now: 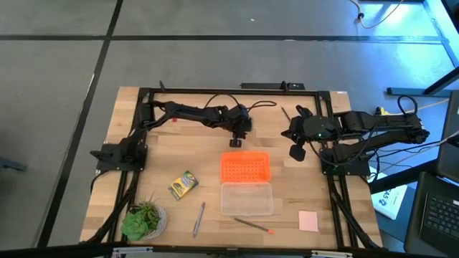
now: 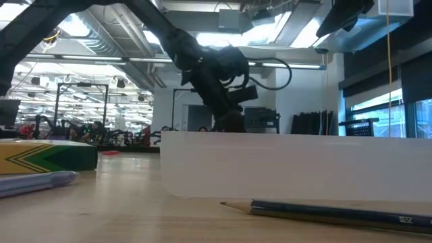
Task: Pack school essentials
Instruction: Put the green scissors into the orange supply box
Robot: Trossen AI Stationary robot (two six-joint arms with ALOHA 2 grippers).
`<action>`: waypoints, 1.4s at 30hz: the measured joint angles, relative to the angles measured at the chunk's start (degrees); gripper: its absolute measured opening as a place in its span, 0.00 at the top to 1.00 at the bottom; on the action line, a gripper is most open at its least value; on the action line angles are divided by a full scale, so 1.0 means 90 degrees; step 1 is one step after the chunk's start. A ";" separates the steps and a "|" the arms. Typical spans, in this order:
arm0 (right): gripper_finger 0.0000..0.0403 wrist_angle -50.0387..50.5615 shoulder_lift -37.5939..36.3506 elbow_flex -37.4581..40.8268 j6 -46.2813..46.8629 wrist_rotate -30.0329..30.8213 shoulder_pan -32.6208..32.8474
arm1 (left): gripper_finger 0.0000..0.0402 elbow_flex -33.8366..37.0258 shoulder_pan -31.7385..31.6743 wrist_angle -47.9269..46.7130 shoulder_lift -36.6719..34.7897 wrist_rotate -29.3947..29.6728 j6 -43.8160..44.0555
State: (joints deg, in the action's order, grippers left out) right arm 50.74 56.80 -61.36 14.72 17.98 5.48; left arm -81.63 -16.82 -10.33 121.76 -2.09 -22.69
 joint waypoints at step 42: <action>0.98 0.0015 0.0000 0.0002 -0.0024 0.0002 0.0000 | 0.73 -0.0009 -0.0119 0.0088 0.0286 0.0617 0.0176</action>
State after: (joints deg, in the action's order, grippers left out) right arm 50.87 56.80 -61.34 14.50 18.00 5.48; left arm -81.71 -17.89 -9.54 124.33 3.46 -21.10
